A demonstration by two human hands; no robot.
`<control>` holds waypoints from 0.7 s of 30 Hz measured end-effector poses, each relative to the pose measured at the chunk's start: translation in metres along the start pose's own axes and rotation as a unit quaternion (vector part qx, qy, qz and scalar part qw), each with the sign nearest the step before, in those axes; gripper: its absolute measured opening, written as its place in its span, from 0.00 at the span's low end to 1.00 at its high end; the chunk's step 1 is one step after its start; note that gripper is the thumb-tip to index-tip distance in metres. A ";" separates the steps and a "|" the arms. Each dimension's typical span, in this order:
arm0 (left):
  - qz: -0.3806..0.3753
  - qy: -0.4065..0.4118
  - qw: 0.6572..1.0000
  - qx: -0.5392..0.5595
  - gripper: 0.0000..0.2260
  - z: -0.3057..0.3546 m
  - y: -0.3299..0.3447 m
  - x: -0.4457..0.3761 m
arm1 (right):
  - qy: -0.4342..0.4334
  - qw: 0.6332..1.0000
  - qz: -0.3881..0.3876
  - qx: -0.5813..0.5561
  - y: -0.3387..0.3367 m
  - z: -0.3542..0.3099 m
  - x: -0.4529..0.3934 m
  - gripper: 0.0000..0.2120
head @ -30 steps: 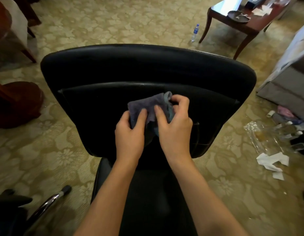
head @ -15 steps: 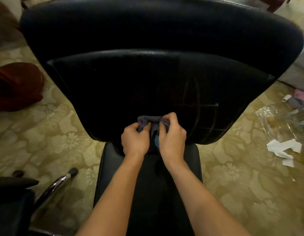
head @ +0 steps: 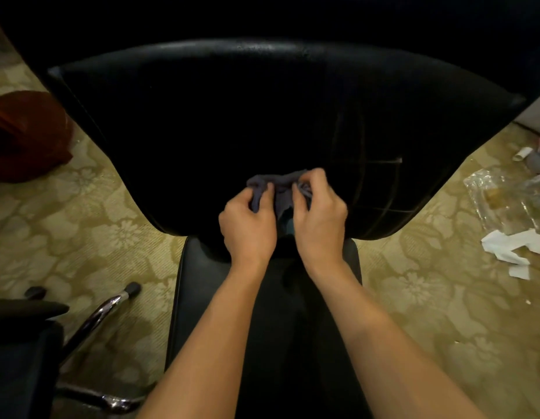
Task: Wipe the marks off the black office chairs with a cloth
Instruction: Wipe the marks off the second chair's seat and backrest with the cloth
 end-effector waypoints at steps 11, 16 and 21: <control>-0.077 -0.238 0.968 -0.037 0.17 -0.138 0.032 0.026 | 0.236 0.964 -0.117 -0.036 0.045 0.073 0.103 0.06; -0.133 -0.345 0.926 -0.068 0.11 -0.198 0.046 0.049 | 0.388 0.900 -0.184 -0.071 0.068 0.115 0.158 0.12; -0.135 -0.408 0.901 0.053 0.10 -0.222 0.067 0.046 | 0.589 0.768 -0.086 -0.237 0.095 0.148 0.195 0.15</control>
Point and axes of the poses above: each hand's wrist, its own x-axis away from the middle knuckle, its own y-axis out of the palm, z = x × y, the point moved 10 cm from there along -x, towards the middle knuckle, and after that the axes turned 8 degrees about -y, right-handed, at the moved point
